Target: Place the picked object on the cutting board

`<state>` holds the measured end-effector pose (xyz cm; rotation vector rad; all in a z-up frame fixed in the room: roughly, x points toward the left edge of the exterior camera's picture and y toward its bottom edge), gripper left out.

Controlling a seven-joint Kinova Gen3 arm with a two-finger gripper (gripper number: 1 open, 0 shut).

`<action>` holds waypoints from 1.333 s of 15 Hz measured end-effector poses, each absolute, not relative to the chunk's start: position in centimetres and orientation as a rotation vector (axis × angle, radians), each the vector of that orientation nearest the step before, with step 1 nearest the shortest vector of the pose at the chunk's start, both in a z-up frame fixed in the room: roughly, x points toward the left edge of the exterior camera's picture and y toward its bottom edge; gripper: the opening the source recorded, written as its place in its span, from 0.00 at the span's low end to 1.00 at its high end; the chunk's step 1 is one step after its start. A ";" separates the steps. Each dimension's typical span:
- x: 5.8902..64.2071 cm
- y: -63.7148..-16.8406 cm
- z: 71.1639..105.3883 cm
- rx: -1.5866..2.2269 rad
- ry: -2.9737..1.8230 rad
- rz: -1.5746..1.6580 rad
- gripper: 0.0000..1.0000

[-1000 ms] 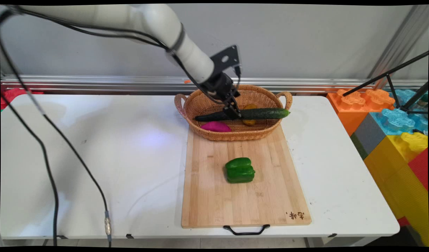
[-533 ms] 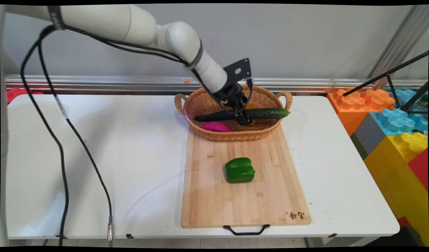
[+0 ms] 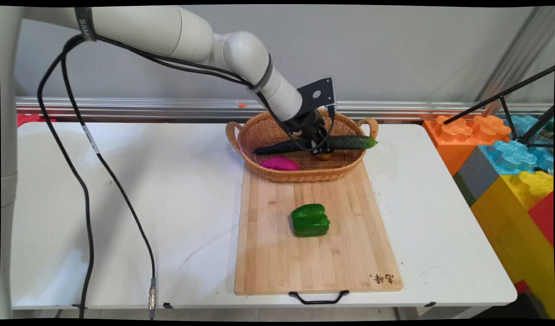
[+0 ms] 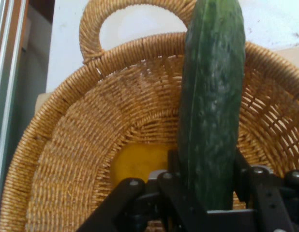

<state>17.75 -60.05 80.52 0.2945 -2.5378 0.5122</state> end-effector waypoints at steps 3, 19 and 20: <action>17.5 -59.4 82.1 0.267 -2.531 0.534 0.00; 13.1 -47.8 93.7 0.187 -2.492 0.396 0.00; 12.8 -46.8 93.5 0.194 -2.496 0.371 0.00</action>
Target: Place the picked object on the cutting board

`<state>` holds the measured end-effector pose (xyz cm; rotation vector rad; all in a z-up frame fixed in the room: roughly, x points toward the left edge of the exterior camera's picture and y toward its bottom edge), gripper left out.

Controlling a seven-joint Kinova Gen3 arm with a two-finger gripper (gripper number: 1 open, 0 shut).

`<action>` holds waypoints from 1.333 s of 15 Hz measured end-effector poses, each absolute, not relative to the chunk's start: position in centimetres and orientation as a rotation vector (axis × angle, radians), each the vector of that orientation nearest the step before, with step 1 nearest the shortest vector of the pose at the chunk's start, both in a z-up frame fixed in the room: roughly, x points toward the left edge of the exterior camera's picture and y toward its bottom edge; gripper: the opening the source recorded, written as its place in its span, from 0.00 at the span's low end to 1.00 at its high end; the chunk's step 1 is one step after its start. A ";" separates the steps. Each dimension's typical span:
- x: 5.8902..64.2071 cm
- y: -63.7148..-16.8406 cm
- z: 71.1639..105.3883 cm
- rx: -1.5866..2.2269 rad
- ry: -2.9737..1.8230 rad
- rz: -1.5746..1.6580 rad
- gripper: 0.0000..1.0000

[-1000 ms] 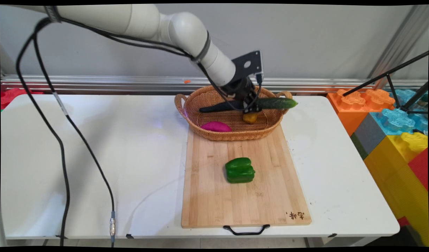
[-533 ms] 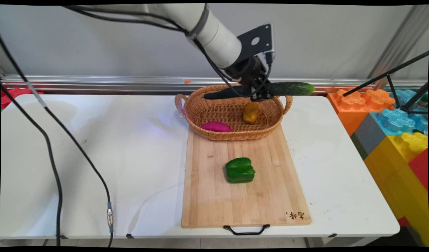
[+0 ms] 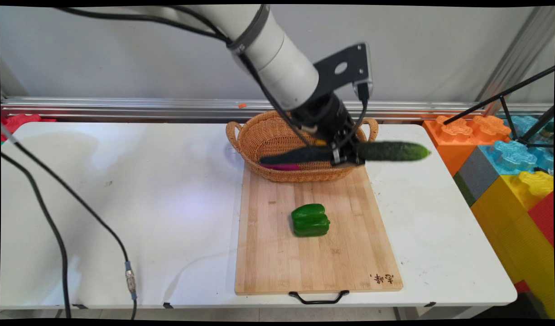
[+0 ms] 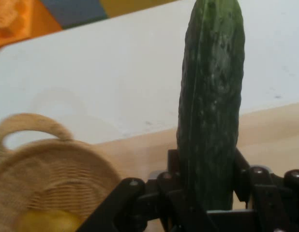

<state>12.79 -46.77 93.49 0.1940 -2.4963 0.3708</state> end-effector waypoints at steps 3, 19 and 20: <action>12.3 -44.1 92.3 0.209 -2.513 0.307 0.00; 13.5 -36.0 81.2 0.203 -2.665 0.130 0.00; 13.5 -36.0 80.7 0.203 -2.668 0.131 0.00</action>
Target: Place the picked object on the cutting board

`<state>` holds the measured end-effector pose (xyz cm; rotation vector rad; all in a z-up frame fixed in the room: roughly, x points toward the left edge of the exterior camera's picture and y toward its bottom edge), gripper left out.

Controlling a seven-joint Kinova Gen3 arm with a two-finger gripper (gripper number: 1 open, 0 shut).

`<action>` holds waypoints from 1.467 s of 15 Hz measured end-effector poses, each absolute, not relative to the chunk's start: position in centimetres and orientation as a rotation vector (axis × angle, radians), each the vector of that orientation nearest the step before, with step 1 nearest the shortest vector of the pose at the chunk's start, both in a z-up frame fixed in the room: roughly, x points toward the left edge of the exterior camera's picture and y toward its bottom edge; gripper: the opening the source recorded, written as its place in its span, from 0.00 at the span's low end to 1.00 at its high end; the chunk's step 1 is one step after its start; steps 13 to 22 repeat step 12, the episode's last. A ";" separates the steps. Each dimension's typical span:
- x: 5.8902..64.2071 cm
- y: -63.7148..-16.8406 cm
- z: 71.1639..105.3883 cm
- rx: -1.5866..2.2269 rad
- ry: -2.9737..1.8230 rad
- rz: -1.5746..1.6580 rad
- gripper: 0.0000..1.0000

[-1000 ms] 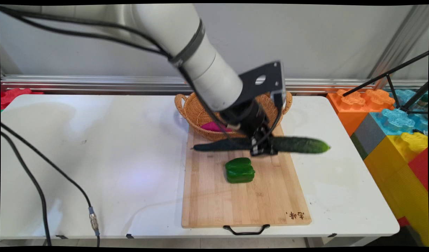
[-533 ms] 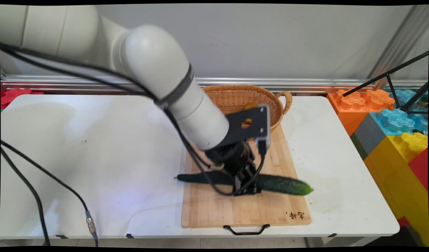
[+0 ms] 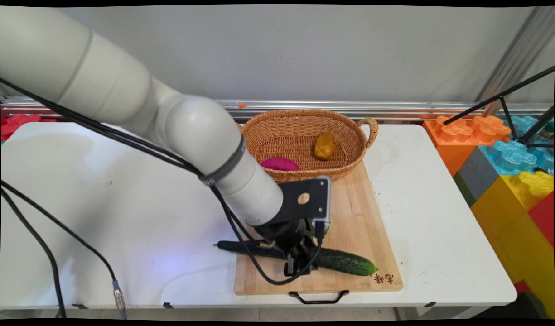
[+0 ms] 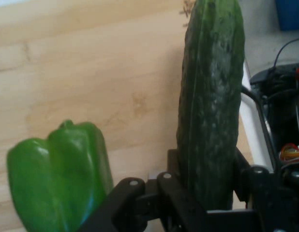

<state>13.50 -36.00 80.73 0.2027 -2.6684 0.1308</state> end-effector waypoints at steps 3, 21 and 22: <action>13.5 -36.0 79.2 0.201 -2.679 0.134 0.00; 13.4 -36.4 76.7 0.183 -2.693 0.164 1.00; 13.4 -36.4 76.7 0.183 -2.693 0.164 1.00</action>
